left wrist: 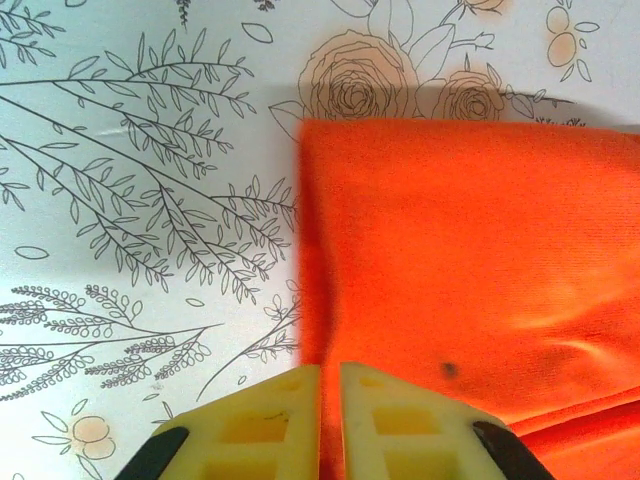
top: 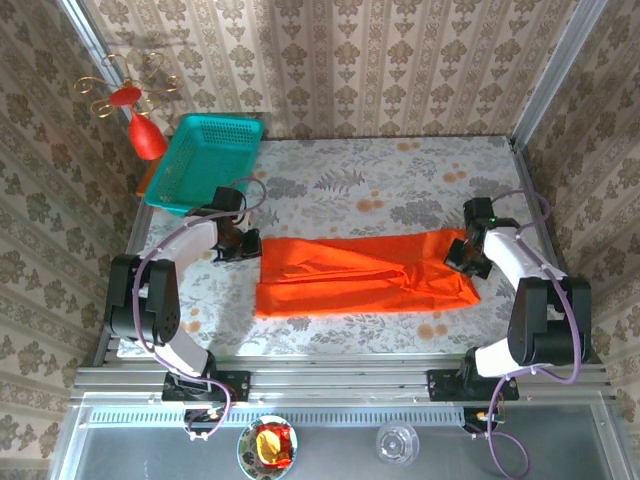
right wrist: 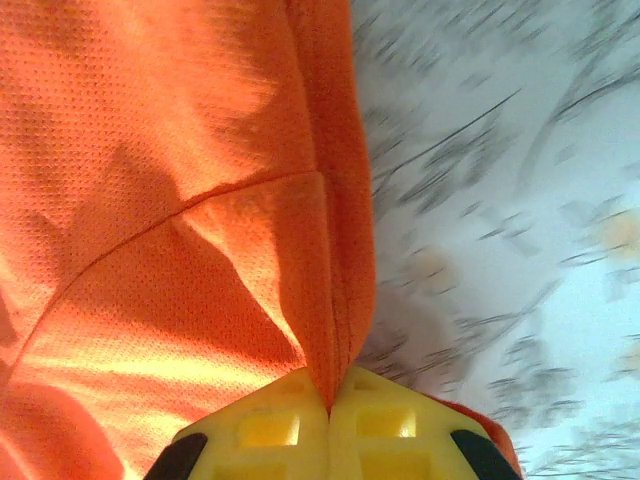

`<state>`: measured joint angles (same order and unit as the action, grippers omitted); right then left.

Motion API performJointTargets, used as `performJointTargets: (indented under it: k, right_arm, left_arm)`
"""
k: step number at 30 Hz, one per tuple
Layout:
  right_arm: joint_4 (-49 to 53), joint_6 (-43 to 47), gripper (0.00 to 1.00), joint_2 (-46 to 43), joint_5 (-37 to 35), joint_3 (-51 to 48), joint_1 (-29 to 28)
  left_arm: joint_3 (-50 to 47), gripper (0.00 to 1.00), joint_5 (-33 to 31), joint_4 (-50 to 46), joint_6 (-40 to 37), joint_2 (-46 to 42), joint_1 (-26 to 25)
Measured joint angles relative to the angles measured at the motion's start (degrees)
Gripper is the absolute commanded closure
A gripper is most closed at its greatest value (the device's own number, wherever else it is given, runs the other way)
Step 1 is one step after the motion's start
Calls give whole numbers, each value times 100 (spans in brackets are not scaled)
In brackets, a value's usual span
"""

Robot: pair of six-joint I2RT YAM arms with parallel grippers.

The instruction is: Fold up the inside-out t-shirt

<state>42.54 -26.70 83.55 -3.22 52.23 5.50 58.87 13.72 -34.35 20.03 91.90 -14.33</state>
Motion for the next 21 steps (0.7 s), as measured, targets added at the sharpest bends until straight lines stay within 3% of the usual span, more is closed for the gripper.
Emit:
performJointTargets:
  k: [5,10,15,21]
  right_arm:
    - [433,278,100,254,-975,562,472]
    - [743,428,100,256,-1655,1005,540]
    - [1049,520,100,-42,-1725,1222,125]
    - [1499,398,100,-131,-1381,1364,-1021]
  left_arm:
    - [-103,90,101,72,197,2,-205]
    - [-116,93,175,284,490,170,-831]
    - [-116,96,328,614,820,623,-1379]
    - [-107,98,433,929,1097,953,-1735]
